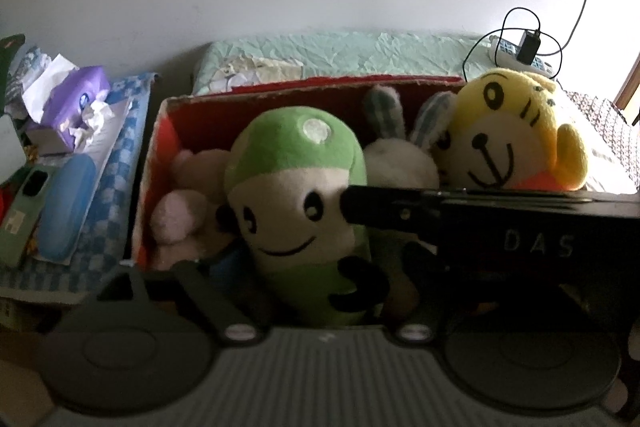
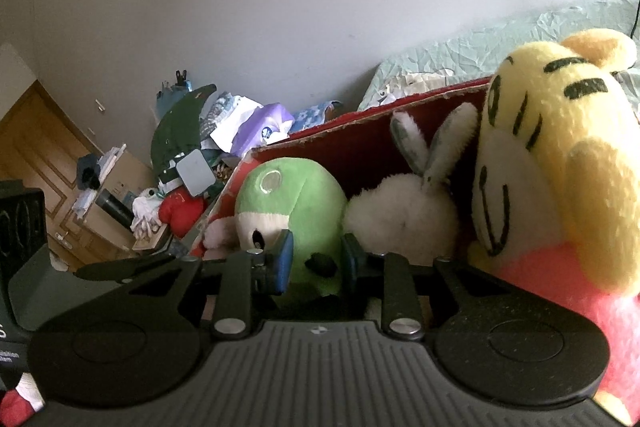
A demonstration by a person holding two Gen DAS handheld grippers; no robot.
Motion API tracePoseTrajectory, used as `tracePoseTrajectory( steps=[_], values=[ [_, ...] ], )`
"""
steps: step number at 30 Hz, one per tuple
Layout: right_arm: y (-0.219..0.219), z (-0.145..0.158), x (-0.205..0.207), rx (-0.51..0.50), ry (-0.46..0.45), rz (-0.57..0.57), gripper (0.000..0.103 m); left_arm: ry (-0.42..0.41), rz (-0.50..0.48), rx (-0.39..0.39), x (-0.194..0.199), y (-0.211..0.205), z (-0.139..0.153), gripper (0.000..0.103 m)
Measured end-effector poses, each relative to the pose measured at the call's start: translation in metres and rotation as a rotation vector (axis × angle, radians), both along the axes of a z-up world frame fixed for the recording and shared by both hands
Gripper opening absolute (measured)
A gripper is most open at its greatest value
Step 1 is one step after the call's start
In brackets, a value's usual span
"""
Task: Organize objects
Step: 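Open the right gripper and press the green plush down into the box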
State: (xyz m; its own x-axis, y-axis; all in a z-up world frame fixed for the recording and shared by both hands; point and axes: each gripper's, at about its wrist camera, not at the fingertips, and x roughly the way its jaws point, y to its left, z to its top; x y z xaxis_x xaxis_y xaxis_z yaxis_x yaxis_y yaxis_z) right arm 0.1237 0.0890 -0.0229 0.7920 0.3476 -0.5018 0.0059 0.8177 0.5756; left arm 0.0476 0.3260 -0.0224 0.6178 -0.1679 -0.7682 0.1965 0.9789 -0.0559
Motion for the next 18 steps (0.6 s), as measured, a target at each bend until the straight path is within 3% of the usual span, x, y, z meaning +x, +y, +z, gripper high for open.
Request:
tracePoseTrajectory(
  steps=[18],
  values=[
    [-0.006,0.001,-0.012,0.011,0.006,-0.016,0.025,0.009,-0.02,0.036,0.004,-0.009,-0.005,0.095]
  ],
)
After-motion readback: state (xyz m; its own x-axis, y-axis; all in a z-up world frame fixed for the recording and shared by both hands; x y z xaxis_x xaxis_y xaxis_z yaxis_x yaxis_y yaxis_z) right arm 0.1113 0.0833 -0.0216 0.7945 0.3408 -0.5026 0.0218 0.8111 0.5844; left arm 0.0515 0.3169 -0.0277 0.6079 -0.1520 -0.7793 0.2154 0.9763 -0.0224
